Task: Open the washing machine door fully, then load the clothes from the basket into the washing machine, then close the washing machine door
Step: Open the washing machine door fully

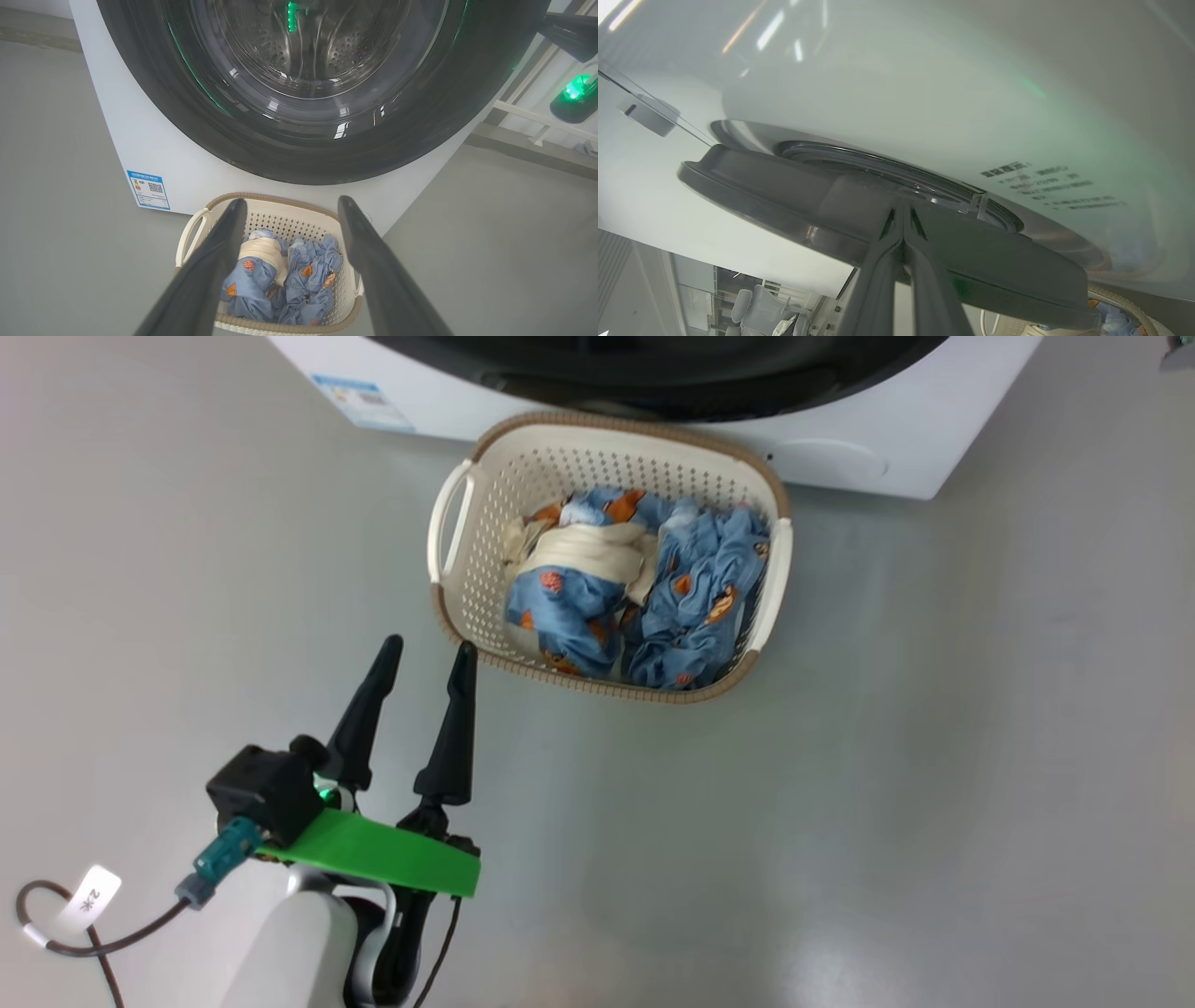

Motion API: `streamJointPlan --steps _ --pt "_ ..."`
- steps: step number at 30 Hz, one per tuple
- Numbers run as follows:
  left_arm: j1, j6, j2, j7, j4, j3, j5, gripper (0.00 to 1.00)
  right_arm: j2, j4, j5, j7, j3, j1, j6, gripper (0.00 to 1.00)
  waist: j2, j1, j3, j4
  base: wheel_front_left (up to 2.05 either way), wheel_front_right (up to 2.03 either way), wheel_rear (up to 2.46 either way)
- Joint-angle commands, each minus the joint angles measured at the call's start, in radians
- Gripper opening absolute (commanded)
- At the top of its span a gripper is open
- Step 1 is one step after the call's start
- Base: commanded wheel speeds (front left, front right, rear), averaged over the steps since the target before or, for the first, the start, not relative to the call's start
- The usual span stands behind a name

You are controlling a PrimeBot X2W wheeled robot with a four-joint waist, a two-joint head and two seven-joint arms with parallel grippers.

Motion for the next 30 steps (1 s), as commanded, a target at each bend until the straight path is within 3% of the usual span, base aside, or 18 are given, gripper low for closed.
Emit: streamJointPlan --steps 1,15,30 --pt "-0.017 -0.002 0.019 -0.006 -0.029 0.026 -0.008 1.0 0.012 -0.016 -0.019 0.01 0.008 -0.025 0.002 0.0 0.0 0.0 0.029 0.019 0.0 0.0 0.0" --pt "-0.04 -0.002 0.019 -0.006 -0.028 0.013 -0.029 1.0 0.037 -0.013 -0.051 0.019 0.037 -0.08 0.002 0.0 0.0 0.0 0.056 0.037 0.0 0.0 0.0" --pt "-0.017 -0.002 0.019 -0.006 -0.011 0.029 -0.003 1.0 0.067 -0.058 -0.043 0.084 0.102 0.056 0.002 0.0 0.0 0.0 -0.018 -0.004 0.0 0.0 0.0"
